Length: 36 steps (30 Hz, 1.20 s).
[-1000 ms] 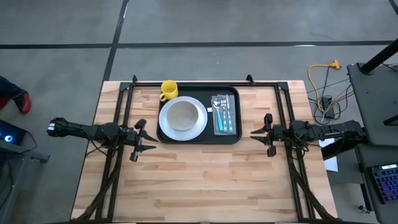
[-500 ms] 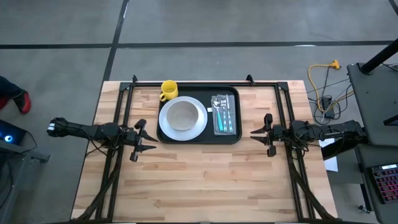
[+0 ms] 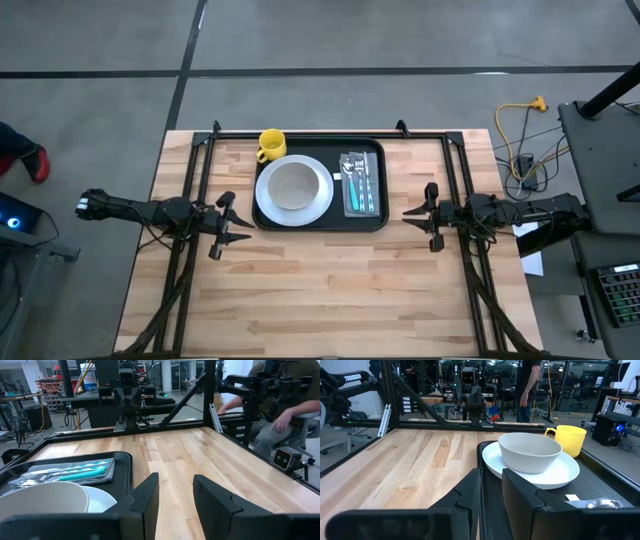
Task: Set up tray
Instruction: Return to Home Position
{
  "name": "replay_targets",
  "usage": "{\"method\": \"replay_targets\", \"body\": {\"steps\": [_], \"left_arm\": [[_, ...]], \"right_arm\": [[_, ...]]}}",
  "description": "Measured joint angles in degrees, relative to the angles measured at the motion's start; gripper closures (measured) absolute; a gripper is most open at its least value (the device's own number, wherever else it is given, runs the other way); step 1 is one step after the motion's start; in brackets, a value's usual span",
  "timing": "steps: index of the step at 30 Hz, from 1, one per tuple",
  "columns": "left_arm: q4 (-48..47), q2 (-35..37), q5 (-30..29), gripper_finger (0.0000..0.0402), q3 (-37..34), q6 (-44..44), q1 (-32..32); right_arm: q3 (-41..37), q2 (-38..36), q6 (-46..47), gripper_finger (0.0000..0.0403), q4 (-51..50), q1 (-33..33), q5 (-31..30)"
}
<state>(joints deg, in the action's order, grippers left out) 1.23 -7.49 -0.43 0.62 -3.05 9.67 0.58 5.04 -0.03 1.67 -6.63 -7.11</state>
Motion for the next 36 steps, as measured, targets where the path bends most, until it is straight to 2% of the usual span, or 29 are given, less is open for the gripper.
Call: {"method": "replay_targets", "body": {"steps": [15,28,36], "left_arm": [[0.0,0.02,0.02,0.0299,0.0,0.0,0.01],[0.0,0.01,0.0,0.0299,0.0,0.0,0.0],[0.0,0.02,0.0,0.0299,0.0,0.0,0.0]], "right_arm": [[0.0,0.0,0.0,0.0319,0.0,0.01,-0.07],[0.0,0.0,0.0,0.0335,0.0,0.0,-0.05],[0.0,0.0,0.0,0.0326,0.0,0.0,-0.02]]}}
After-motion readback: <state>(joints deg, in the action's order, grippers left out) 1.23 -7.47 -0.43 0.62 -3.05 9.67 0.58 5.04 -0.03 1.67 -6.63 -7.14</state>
